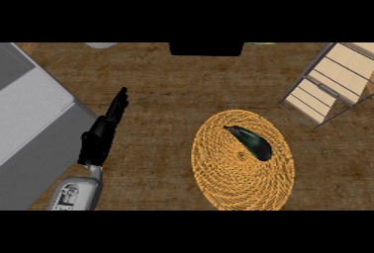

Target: Pick the sweet potato from the placemat and place it in the tiered shelf

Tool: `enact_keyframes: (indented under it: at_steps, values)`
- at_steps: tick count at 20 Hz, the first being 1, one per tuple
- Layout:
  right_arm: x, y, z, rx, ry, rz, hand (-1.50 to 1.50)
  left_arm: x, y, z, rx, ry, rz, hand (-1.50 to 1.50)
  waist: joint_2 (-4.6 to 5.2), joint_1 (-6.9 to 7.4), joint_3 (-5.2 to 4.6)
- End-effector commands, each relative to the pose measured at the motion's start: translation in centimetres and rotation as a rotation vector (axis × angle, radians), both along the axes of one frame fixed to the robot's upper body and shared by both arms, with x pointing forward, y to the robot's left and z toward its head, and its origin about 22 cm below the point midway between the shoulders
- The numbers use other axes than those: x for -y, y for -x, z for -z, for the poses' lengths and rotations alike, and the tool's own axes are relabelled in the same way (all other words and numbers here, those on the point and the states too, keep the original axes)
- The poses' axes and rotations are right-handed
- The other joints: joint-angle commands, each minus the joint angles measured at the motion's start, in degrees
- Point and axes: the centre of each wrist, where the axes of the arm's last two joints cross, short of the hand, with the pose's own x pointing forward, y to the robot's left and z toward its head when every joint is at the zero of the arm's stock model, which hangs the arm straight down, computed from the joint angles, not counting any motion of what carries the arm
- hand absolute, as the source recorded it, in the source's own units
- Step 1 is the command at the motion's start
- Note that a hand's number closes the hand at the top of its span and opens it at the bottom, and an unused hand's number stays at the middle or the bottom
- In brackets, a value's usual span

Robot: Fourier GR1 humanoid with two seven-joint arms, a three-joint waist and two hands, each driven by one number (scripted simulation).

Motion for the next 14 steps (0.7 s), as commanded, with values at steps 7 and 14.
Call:
enact_keyframes:
  at_steps: [7,14]
  values:
    - [0.9,-3.6,0.8,-0.040,-0.142,-0.060,1.50,-0.4,-0.1,0.2,-0.001,0.003,0.004,0.00,0.10,0.03,0.02]
    - [1.2,-4.0,2.3,-0.037,0.031,0.225,1.50,-0.7,0.1,-0.3,0.005,0.001,0.009,0.00,0.35,0.52,-0.02]
